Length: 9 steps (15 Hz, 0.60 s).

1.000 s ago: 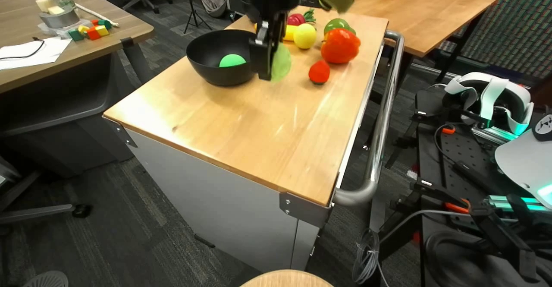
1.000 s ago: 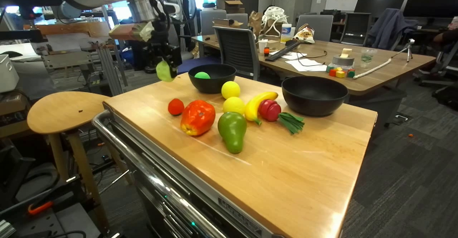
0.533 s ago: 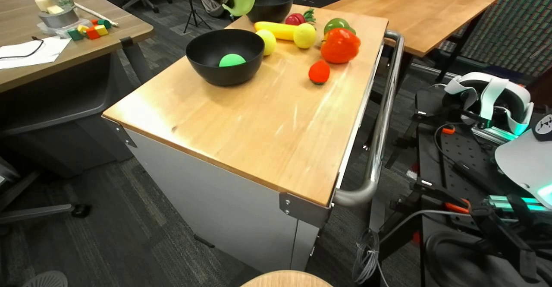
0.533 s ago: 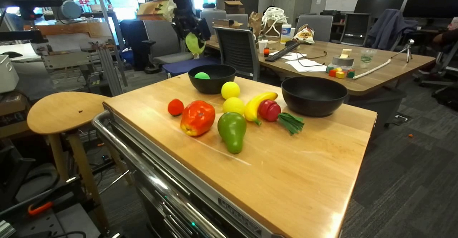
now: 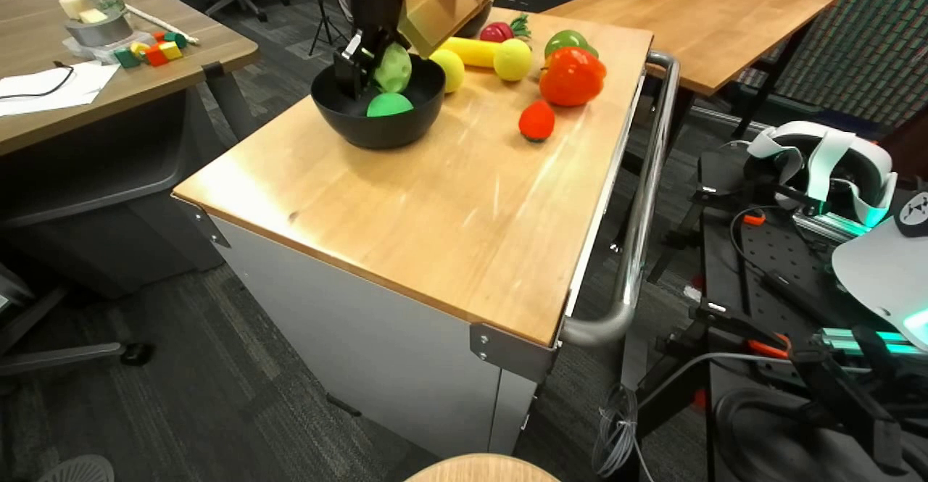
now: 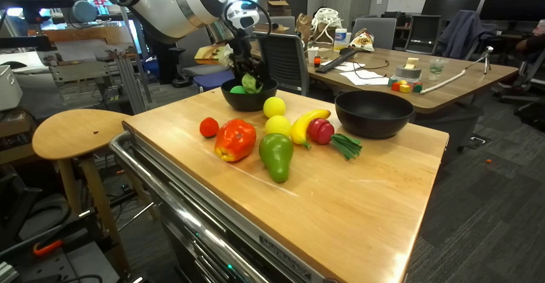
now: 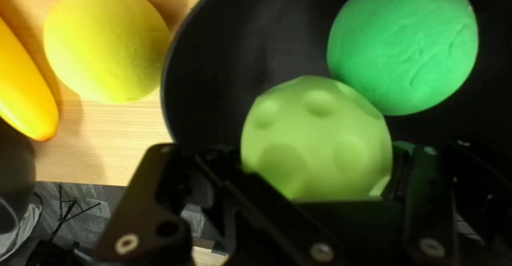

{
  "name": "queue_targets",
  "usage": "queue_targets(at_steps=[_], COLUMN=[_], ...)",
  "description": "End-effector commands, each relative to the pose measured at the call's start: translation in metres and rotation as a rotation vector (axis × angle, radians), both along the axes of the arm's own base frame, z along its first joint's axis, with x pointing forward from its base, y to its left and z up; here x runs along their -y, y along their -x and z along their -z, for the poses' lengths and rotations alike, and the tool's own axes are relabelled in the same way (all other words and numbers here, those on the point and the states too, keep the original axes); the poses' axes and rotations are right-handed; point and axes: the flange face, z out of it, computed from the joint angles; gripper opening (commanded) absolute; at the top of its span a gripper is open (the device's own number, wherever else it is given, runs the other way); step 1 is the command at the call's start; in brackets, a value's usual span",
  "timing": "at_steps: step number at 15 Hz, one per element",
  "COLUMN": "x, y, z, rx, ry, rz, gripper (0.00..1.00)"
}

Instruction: Put the fruits and vegetables in the left bowl then put the remaining fruits and vegetables in the right bowl

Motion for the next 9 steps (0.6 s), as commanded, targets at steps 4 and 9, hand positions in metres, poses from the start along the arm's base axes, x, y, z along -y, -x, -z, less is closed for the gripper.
queue_targets(at_steps=[4, 9], x=[0.008, 0.048], y=[0.020, 0.047], z=[-0.060, -0.098], rx=[0.040, 0.066], ry=[-0.004, -0.082], rz=[-0.016, 0.005], gripper=[0.86, 1.00])
